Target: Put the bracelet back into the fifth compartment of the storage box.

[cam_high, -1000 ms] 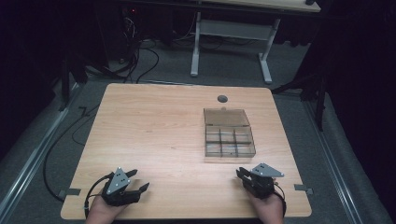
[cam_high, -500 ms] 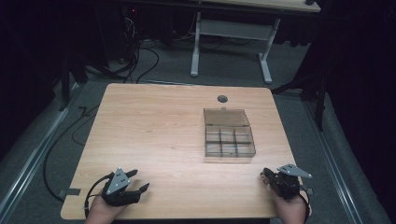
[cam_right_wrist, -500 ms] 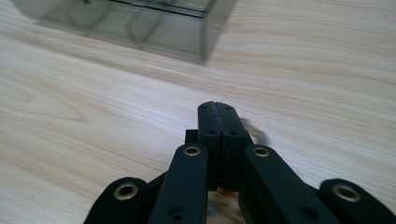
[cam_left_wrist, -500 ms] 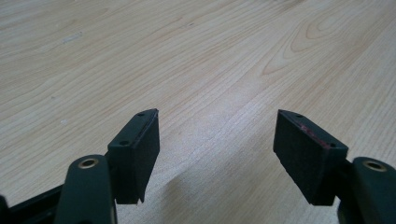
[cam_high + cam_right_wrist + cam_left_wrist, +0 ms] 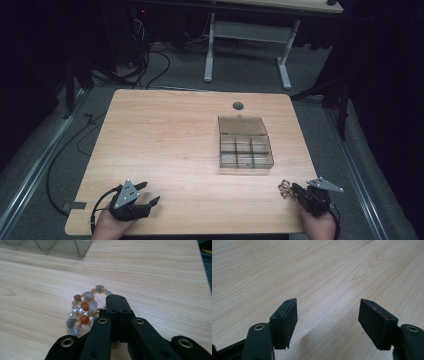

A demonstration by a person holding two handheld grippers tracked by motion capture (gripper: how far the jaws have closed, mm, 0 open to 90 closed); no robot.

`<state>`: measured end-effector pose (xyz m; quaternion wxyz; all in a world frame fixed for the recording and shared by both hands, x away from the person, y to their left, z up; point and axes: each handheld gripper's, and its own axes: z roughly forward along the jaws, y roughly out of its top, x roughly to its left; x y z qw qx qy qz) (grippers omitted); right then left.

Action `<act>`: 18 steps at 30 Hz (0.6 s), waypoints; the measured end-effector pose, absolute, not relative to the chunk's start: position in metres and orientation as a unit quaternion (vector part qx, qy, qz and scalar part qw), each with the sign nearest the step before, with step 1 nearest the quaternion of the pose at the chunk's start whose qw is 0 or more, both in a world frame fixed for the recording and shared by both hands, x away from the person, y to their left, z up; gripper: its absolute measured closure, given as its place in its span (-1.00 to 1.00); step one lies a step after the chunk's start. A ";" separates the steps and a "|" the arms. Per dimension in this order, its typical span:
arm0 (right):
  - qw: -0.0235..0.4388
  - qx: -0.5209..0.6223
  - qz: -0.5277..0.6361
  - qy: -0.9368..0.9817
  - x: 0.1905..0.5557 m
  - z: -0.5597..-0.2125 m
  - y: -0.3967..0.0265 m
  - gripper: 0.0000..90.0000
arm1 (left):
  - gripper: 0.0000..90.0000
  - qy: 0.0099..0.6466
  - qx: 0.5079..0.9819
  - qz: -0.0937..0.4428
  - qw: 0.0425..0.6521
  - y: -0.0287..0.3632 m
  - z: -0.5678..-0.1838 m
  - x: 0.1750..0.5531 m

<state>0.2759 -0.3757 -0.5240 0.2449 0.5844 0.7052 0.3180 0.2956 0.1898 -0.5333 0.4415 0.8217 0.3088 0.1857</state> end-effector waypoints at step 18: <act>0.214 0.530 0.328 0.753 0.283 -0.526 -0.330 1.00 | -0.29 0.309 0.823 0.184 0.440 0.189 -0.533 0.296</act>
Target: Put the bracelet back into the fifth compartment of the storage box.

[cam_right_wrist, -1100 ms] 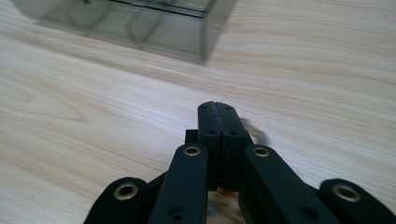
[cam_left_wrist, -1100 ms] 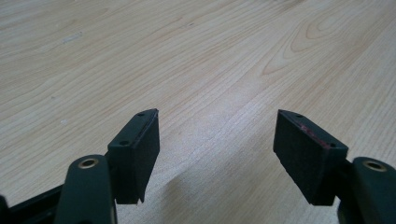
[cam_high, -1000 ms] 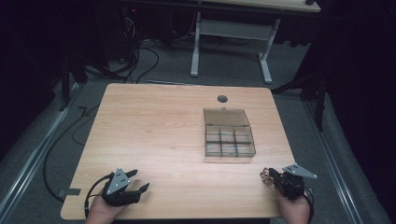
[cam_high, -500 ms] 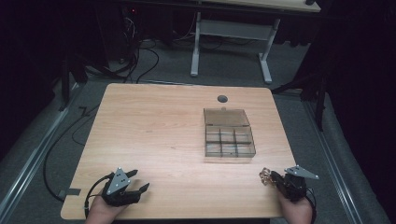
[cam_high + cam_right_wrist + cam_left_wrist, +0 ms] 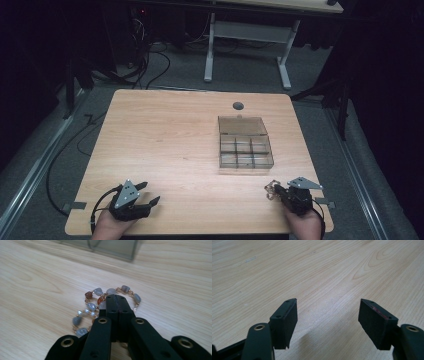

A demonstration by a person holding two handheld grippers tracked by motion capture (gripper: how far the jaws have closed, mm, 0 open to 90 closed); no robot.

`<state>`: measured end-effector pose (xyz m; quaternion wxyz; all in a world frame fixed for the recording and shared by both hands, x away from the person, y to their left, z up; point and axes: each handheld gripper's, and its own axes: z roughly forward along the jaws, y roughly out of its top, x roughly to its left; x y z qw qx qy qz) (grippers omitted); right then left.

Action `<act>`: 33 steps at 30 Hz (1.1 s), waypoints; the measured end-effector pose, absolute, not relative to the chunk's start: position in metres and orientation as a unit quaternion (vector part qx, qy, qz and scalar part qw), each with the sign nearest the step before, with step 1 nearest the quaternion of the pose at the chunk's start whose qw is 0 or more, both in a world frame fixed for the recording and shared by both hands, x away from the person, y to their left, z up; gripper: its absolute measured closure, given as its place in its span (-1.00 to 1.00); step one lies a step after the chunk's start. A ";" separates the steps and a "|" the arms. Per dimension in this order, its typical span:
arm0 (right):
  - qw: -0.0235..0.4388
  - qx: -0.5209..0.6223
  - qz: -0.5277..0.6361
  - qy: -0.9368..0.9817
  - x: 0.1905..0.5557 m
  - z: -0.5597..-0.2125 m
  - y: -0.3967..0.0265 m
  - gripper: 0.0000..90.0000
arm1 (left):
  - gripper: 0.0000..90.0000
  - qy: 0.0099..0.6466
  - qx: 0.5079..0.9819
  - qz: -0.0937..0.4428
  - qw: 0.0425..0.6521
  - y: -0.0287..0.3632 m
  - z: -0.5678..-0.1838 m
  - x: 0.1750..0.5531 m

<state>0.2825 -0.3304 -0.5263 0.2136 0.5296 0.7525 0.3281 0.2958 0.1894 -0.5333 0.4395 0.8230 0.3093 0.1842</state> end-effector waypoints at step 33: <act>0.204 0.482 0.335 0.784 0.286 -0.525 -0.295 0.99 | -0.29 0.309 0.823 0.186 0.439 0.189 -0.533 0.296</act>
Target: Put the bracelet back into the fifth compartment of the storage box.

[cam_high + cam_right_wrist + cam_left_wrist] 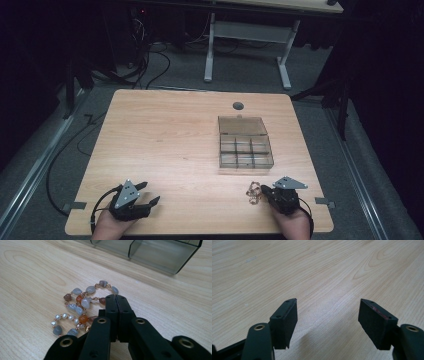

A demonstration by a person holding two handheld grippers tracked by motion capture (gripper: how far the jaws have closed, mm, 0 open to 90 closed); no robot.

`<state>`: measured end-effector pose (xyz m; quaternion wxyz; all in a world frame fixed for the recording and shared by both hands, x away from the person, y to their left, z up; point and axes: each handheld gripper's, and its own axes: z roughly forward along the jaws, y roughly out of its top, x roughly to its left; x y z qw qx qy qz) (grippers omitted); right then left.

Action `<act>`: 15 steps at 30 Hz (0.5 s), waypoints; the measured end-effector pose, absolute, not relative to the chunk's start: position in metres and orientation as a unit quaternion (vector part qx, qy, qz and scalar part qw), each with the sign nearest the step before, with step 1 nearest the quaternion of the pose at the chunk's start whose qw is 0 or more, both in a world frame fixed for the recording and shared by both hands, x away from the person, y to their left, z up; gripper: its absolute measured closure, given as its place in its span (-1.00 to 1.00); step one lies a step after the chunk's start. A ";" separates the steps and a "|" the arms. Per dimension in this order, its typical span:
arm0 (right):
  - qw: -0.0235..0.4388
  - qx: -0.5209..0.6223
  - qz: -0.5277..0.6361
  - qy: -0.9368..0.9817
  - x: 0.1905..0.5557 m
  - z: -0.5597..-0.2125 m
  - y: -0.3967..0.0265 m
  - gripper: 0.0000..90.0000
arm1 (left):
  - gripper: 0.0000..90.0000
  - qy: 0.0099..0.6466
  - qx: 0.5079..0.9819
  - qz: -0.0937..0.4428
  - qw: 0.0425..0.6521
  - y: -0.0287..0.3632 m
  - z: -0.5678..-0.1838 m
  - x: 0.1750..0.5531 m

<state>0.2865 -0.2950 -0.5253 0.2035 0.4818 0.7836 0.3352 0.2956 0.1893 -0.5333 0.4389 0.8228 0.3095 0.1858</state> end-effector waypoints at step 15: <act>0.198 0.500 0.299 0.788 0.294 -0.515 -0.307 0.67 | -0.29 0.302 0.822 0.186 0.445 0.190 -0.533 0.294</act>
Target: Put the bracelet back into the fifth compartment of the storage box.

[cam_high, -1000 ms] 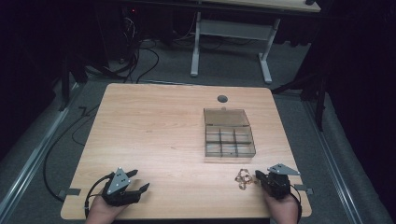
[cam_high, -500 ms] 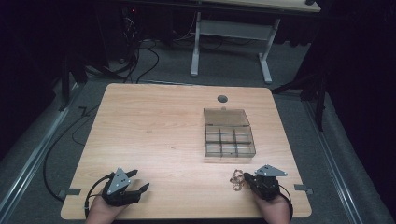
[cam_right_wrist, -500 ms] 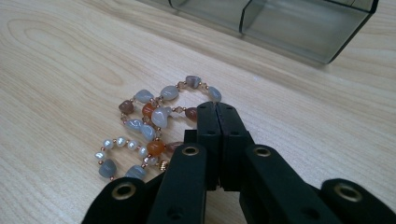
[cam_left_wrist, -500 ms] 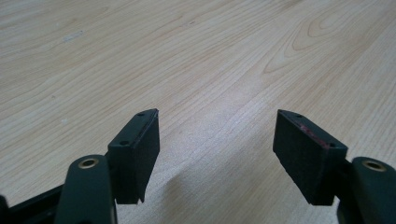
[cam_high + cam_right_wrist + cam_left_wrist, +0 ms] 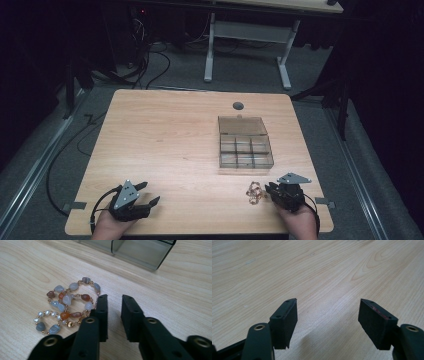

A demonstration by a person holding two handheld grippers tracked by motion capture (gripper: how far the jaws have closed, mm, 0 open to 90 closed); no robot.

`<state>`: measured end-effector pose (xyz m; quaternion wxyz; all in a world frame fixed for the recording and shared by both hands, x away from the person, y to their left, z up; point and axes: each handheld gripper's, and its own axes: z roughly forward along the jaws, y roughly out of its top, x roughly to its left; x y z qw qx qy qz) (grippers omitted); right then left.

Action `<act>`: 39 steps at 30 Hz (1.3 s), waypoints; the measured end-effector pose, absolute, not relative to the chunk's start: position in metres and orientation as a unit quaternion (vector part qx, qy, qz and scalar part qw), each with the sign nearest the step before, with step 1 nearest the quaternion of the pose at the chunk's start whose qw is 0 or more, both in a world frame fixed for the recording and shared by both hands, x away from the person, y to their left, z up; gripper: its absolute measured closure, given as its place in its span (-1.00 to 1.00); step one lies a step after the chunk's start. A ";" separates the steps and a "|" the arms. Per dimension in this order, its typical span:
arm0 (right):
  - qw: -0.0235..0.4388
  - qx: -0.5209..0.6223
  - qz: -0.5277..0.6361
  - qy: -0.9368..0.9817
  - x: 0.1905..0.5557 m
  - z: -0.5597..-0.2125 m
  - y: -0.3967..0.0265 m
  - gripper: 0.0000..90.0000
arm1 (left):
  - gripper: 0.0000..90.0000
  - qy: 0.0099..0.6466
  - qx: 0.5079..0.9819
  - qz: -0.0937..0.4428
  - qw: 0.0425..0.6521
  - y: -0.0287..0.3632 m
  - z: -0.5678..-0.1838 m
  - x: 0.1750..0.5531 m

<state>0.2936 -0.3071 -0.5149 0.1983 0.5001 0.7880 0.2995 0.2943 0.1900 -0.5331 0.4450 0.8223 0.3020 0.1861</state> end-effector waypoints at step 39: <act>0.040 0.526 0.133 0.839 0.324 -0.488 -0.296 0.40 | -0.28 0.293 0.825 0.183 0.448 0.190 -0.533 0.292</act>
